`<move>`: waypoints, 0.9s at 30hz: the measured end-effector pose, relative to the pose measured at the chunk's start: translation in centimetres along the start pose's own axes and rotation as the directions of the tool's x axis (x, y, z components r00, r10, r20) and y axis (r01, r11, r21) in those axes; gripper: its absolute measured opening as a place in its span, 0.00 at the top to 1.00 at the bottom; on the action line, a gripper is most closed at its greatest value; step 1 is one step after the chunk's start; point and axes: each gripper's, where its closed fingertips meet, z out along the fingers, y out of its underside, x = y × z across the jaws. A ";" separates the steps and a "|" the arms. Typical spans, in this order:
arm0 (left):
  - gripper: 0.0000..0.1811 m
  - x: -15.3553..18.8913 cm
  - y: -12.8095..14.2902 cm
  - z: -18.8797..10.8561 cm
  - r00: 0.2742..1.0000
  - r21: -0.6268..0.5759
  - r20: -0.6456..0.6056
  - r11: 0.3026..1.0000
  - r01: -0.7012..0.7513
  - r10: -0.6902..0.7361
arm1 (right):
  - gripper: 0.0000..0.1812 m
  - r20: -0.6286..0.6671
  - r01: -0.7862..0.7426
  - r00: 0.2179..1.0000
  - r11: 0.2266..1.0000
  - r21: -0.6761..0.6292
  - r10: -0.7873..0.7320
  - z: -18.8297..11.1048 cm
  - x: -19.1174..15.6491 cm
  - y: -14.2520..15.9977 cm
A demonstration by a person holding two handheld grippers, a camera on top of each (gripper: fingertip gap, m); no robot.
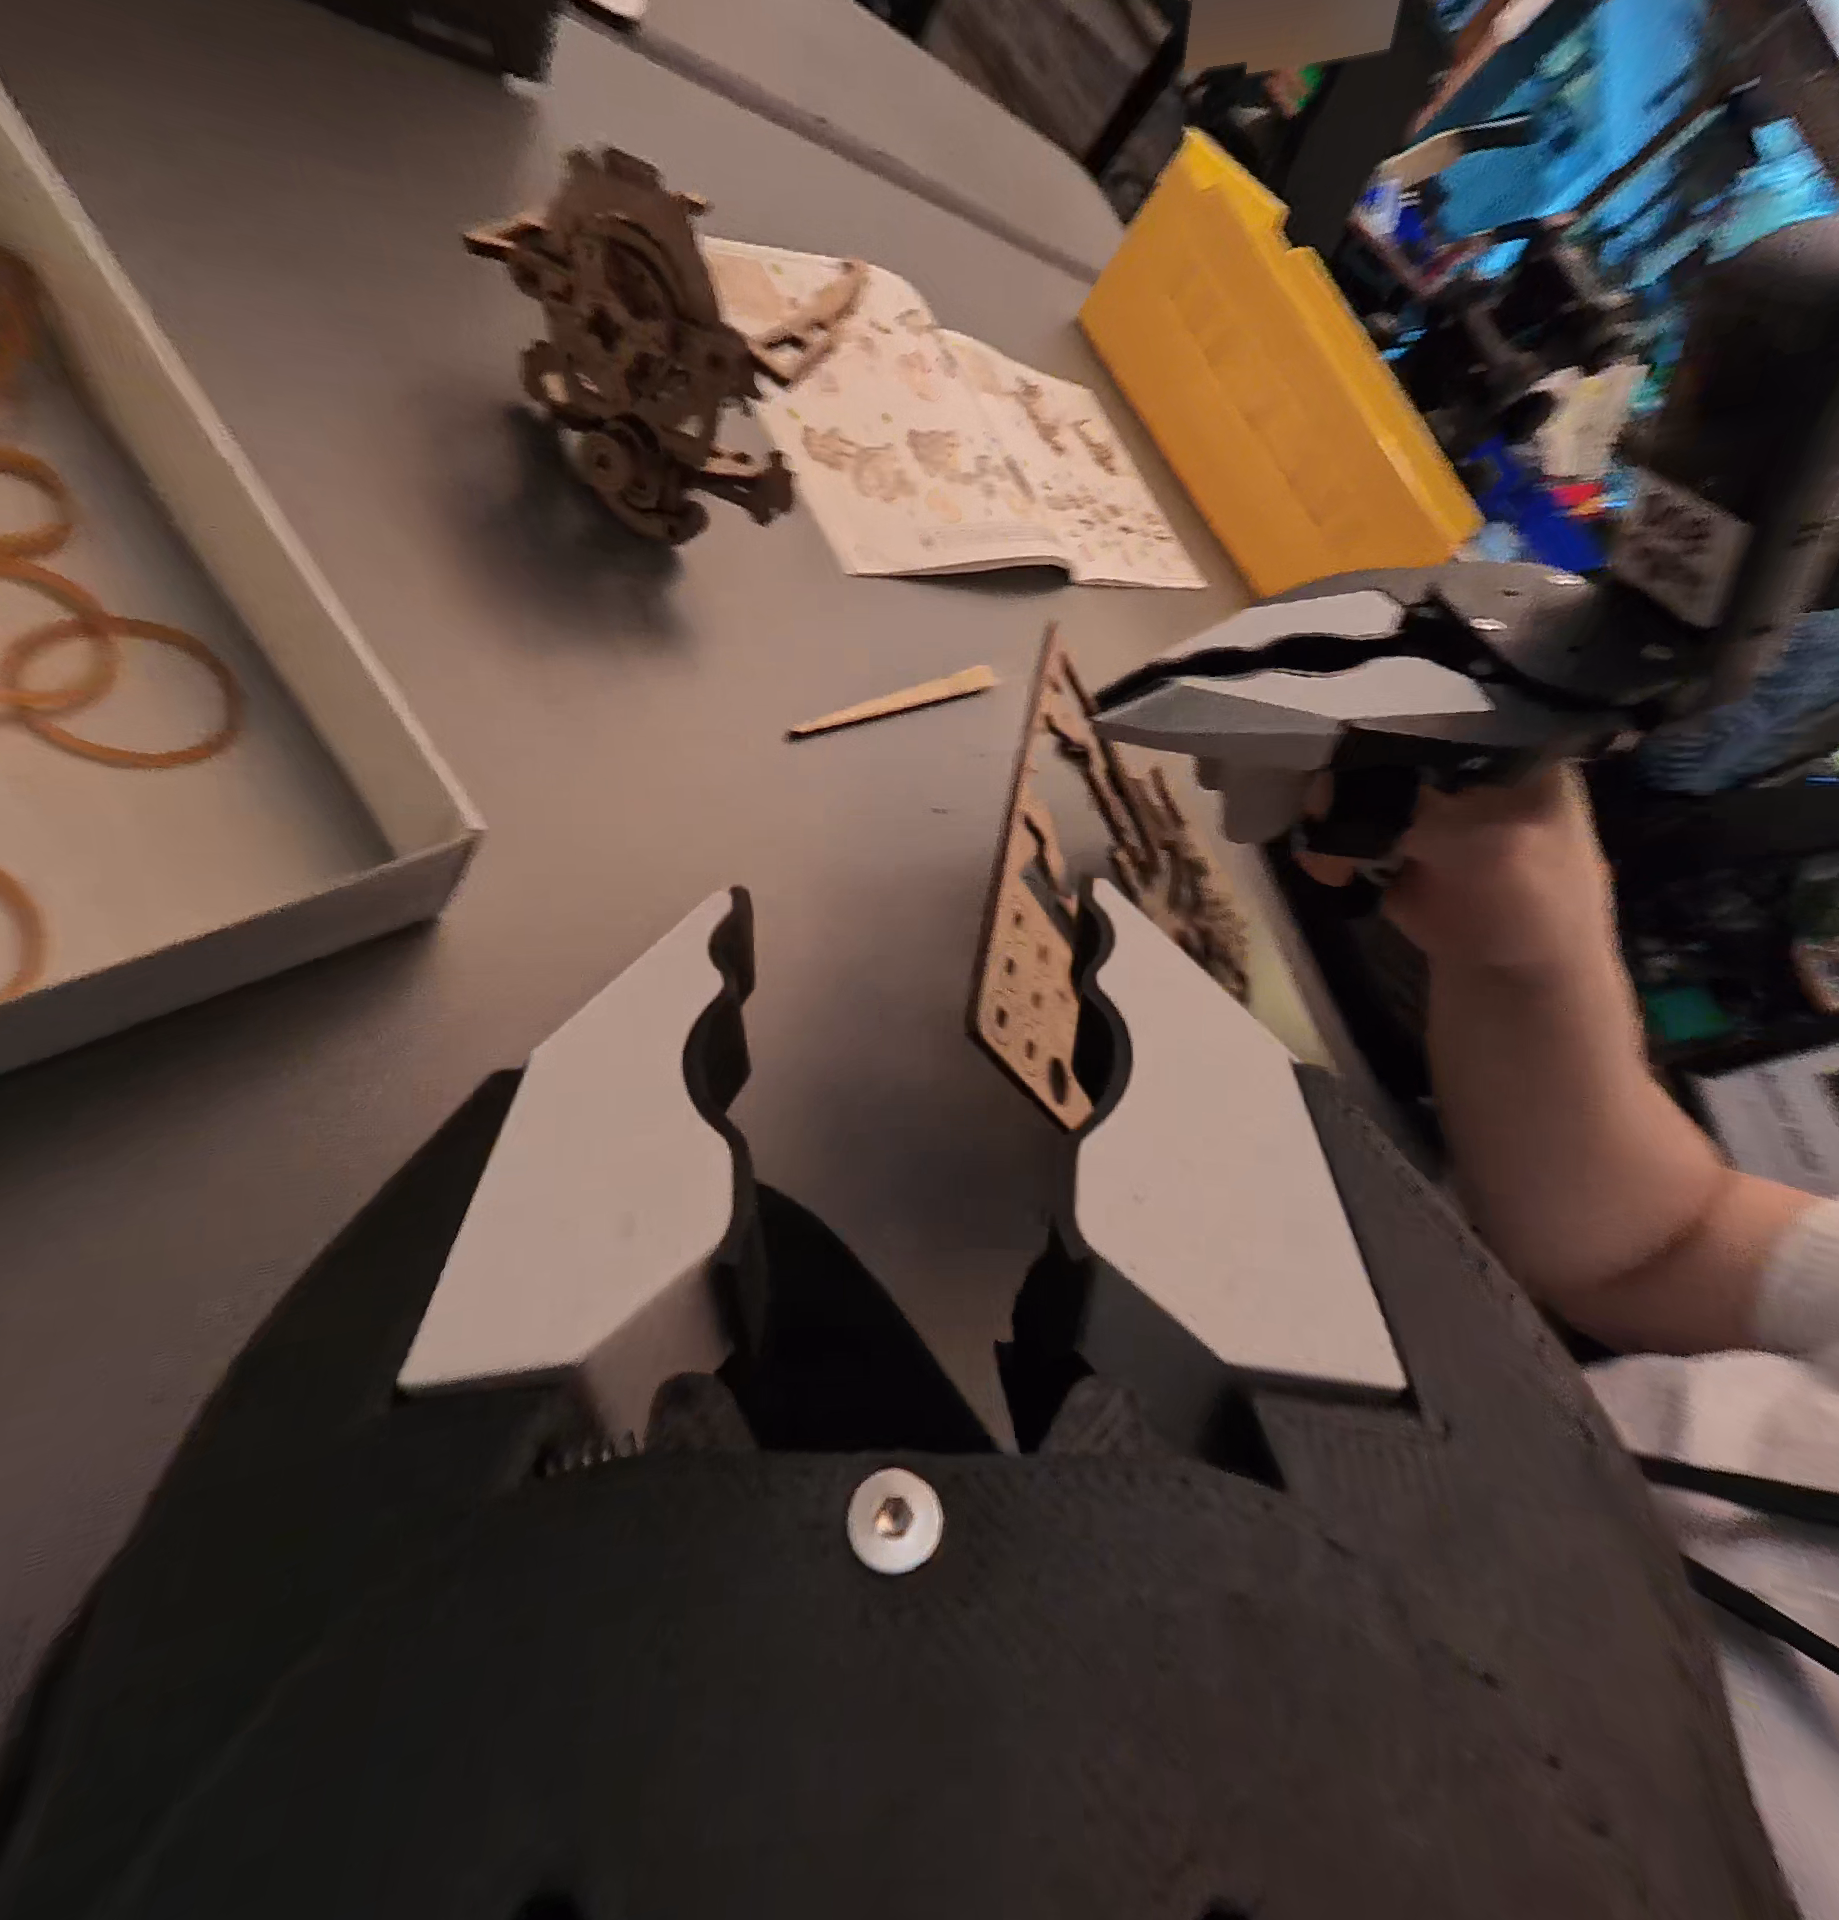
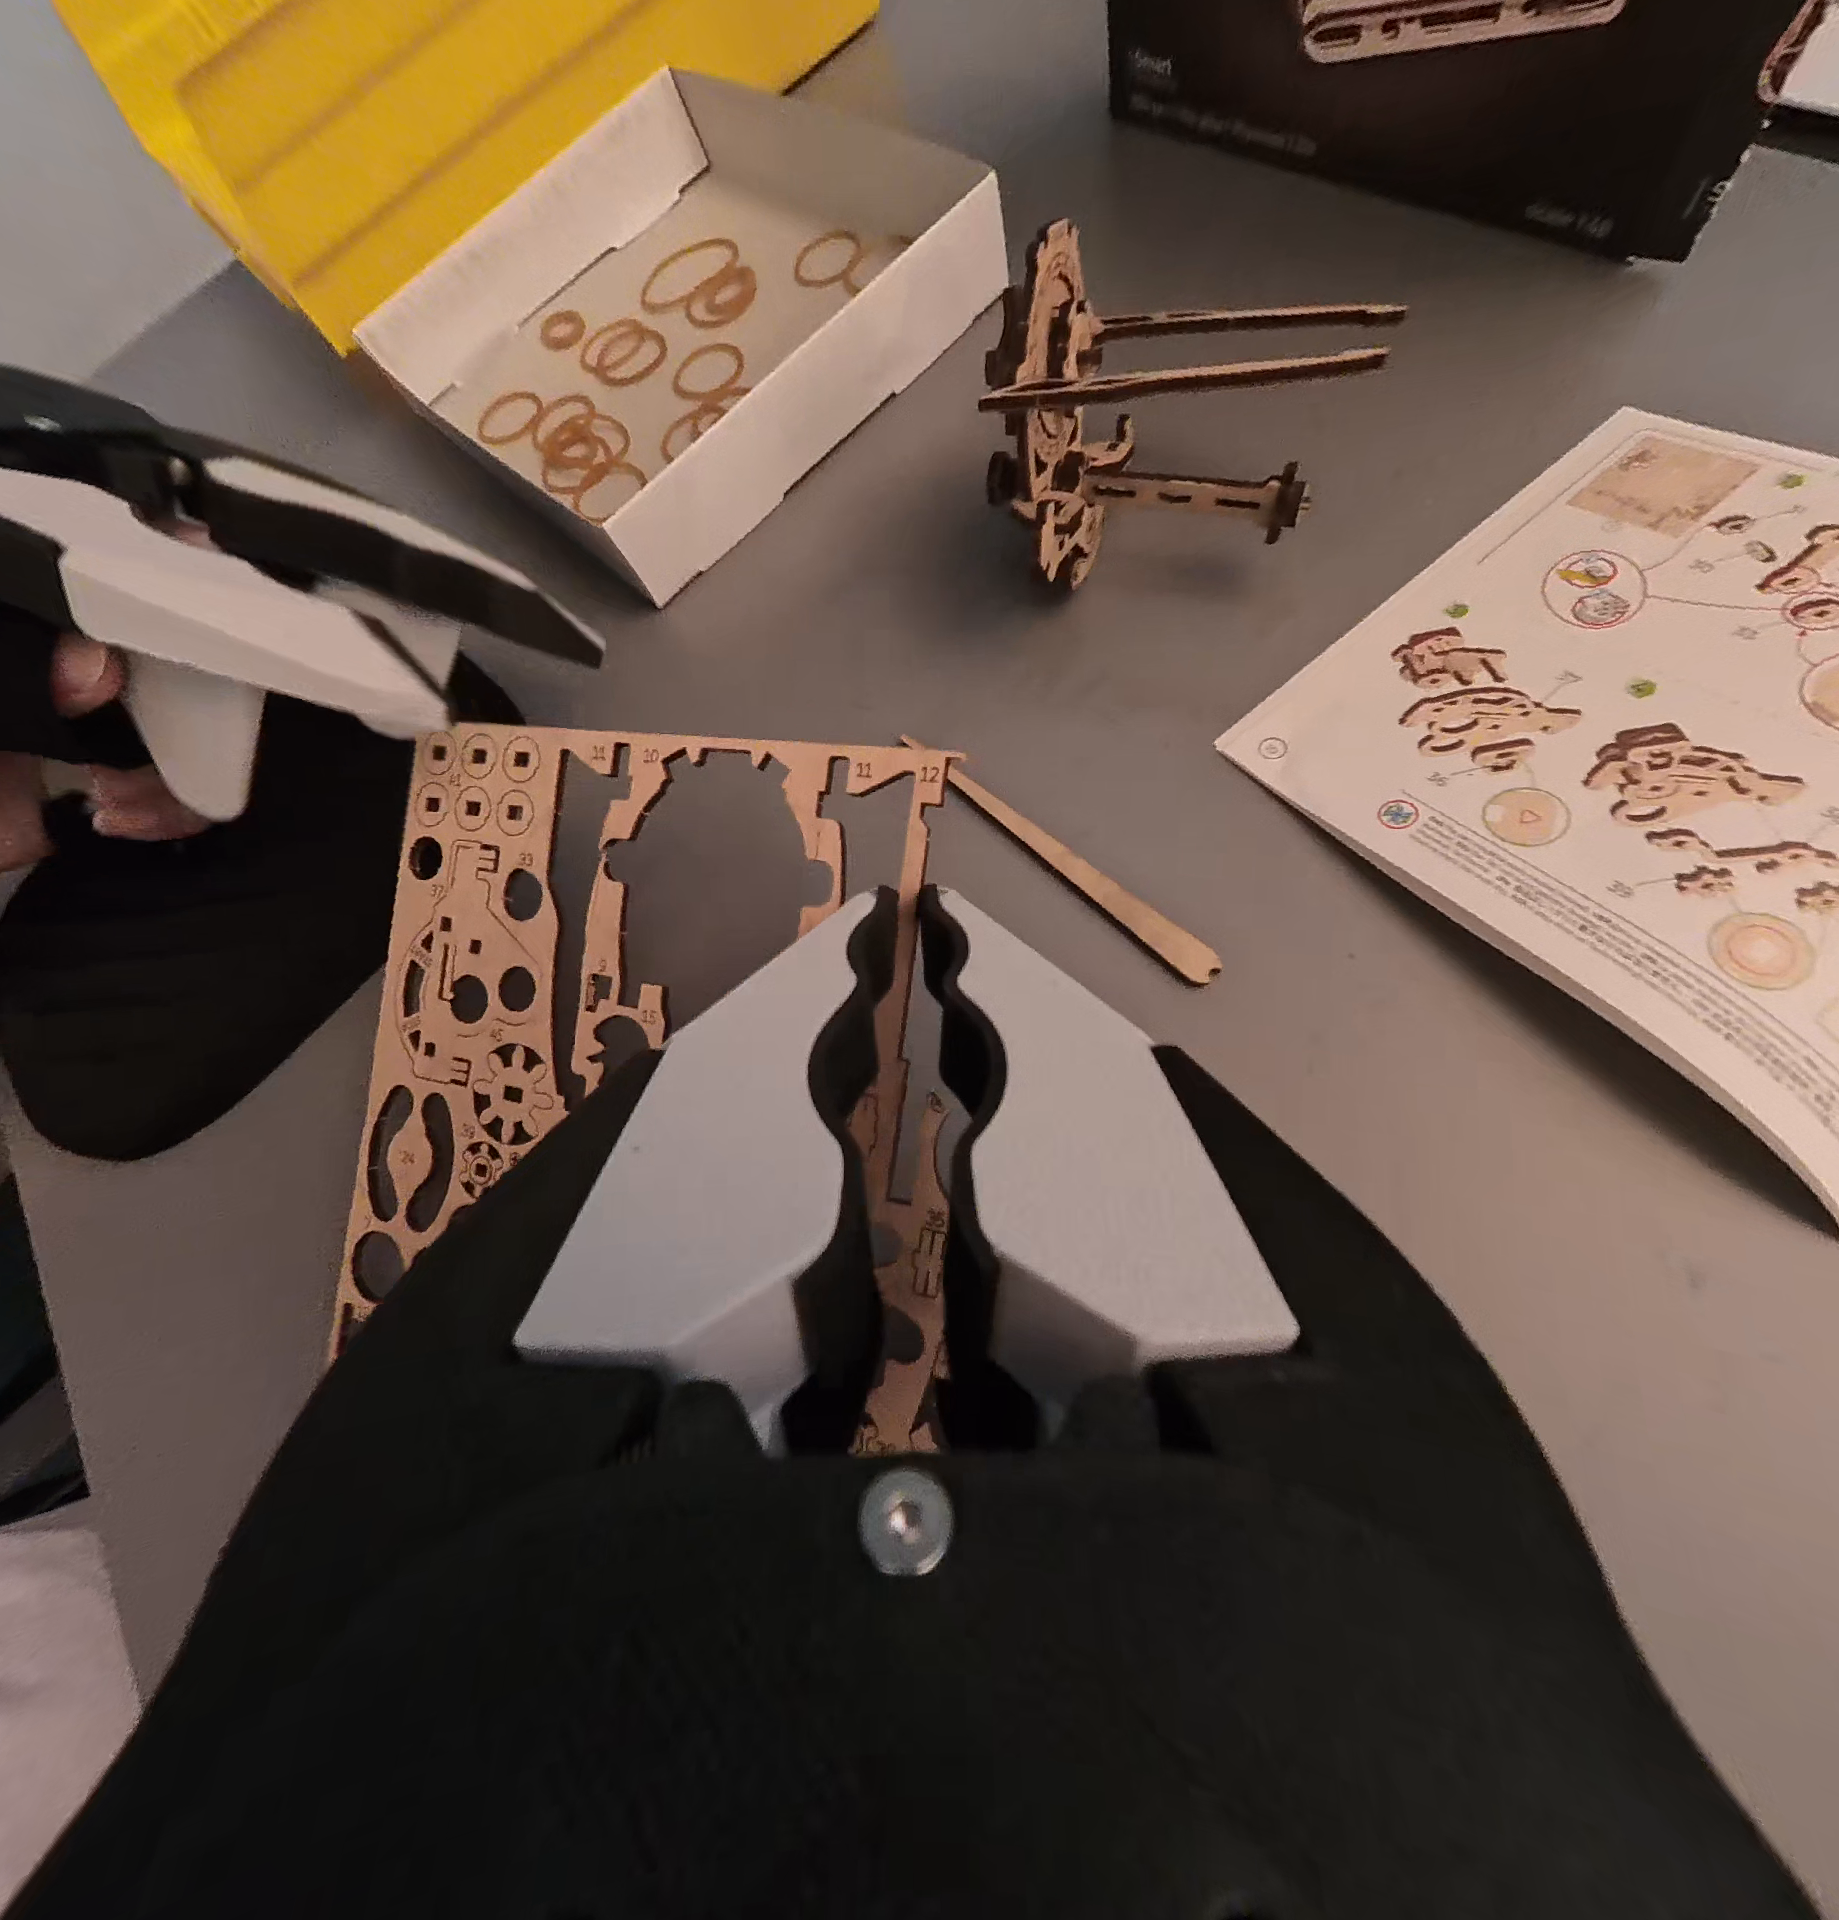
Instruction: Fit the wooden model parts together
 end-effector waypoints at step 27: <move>0.98 7.9 -3.5 -0.6 0.898 0.082 -0.384 0.977 -0.197 0.213 | 1.00 0.771 -0.043 0.626 0.992 -0.115 0.117 -5.4 -5.5 -0.1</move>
